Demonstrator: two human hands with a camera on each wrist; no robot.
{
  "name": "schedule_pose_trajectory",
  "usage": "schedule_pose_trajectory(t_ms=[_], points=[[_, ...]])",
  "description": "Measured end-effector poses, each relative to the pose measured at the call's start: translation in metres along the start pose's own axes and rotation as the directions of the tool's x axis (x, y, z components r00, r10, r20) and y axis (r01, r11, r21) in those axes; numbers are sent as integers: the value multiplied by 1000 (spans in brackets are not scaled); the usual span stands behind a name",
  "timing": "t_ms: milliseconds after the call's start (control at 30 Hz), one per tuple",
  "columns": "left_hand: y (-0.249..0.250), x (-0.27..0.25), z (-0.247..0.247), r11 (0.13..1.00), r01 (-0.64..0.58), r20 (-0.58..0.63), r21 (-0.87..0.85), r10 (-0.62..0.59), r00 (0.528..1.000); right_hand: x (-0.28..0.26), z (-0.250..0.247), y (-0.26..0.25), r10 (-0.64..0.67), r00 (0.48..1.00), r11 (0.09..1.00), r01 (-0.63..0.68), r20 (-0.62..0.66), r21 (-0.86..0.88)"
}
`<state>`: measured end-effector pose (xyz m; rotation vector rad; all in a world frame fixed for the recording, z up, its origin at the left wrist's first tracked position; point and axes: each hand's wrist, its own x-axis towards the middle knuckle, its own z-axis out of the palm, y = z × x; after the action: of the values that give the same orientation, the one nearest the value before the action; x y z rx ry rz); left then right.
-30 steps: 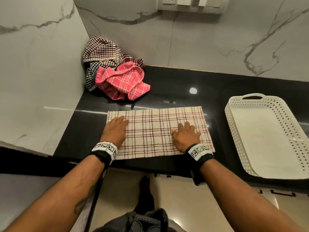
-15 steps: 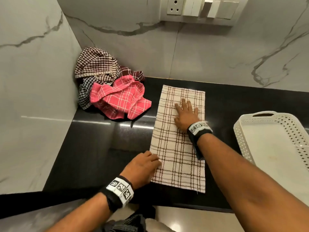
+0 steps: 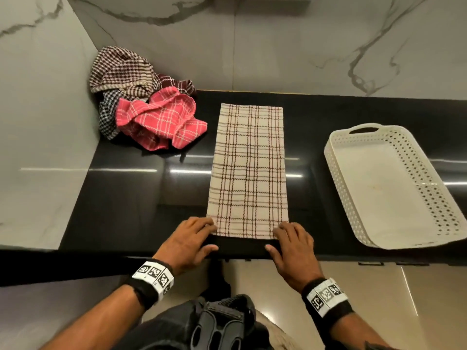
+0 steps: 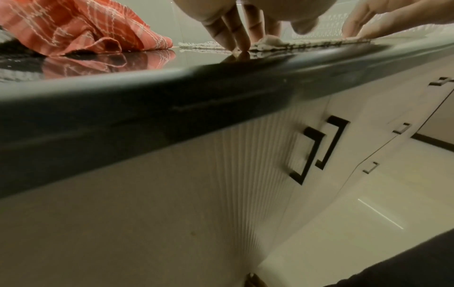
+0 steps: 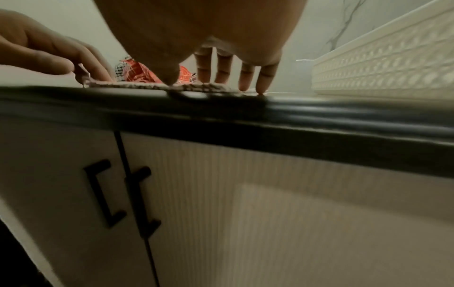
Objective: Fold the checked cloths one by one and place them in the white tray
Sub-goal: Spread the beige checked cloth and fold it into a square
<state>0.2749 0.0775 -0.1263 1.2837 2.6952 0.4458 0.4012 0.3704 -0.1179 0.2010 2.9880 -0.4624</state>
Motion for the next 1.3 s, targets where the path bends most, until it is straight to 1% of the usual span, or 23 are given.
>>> schedule_pose_trajectory(t_ms=[100, 167, 300, 367, 433, 500, 533, 600, 633, 667, 700, 733, 767, 800, 833, 867, 900, 933, 967, 1033, 1100, 1167, 1300], points=[[19, -15, 3, 998, 57, 17, 8, -57, 998, -26, 6, 16, -63, 998, 998, 63, 17, -31], [30, -17, 5, 996, 85, 9, -32, -85, 996, -28, 5, 21, -104, 995, 994, 104, 3, -34], [58, -22, 7, 994, 102, -53, -48, -105, 993, -36, -2, 28, -192, 977, 981, 191, -96, -18], [66, -23, 6, 997, 71, -107, -25, -73, 992, -41, -6, 30, -194, 975, 980, 197, -107, 16], [72, -27, 2, 997, 69, -135, -30, -72, 988, -46, -17, 33, -153, 983, 984, 161, -104, 78], [76, -33, -7, 985, 111, -129, -136, -129, 983, -52, -31, 35, -122, 988, 976, 137, -94, 168], [79, -39, -13, 966, 138, -104, -218, -164, 981, -57, -39, 34, -124, 989, 967, 139, -86, 214], [85, -47, -33, 901, 224, 20, -371, -233, 972, -66, -60, 32, -127, 992, 937, 125, -16, 325], [88, -50, -45, 864, 281, 109, -419, -259, 960, -69, -74, 31, -138, 988, 911, 99, 71, 400], [91, -53, -60, 821, 339, 201, -459, -276, 940, -71, -90, 29, -158, 970, 877, 51, 186, 478], [94, -55, -76, 776, 381, 278, -503, -272, 921, -73, -107, 26, -181, 938, 837, -11, 296, 546], [96, -56, -89, 736, 395, 322, -549, -250, 913, -73, -124, 24, -205, 910, 796, -60, 362, 603], [96, -55, -101, 706, 384, 327, -595, -224, 918, -71, -138, 21, -226, 900, 750, -84, 374, 656], [95, -52, -110, 683, 363, 306, -634, -210, 929, -66, -149, 20, -236, 908, 699, -89, 347, 709], [93, -46, -117, 660, 338, 266, -671, -212, 940, -59, -155, 20, -227, 928, 648, -84, 297, 757], [90, -36, -122, 638, 311, 210, -705, -232, 950, -48, -158, 20, -193, 953, 611, -71, 235, 788], [86, -24, -124, 626, 283, 141, -727, -267, 953, -35, -157, 21, -129, 976, 599, -63, 173, 799], [80, -8, -124, 636, 254, 65, -729, -305, 950, -19, -154, 22, -57, 991, 598, -62, 119, 799], [72, 10, -121, 662, 231, -6, -713, -335, 942, -2, -149, 23, 14, 997, 600, -69, 75, 797], [52, 50, -112, 709, 232, -90, -666, -386, 918, 36, -139, 26, 140, 990, 612, -82, -6, 786], [30, 89, -99, 736, 293, -100, -611, -439, 893, 76, -122, 32, 246, 968, 639, -130, -42, 758], [10, 122, -86, 758, 372, -59, -537, -473, 879, 112, -103, 40, 319, 947, 674, -199, -38, 712], [-19, 165, -62, 794, 453, -5, -404, -498, 867, 161, -77, 46, 399, 915, 754, -286, -66, 592]])
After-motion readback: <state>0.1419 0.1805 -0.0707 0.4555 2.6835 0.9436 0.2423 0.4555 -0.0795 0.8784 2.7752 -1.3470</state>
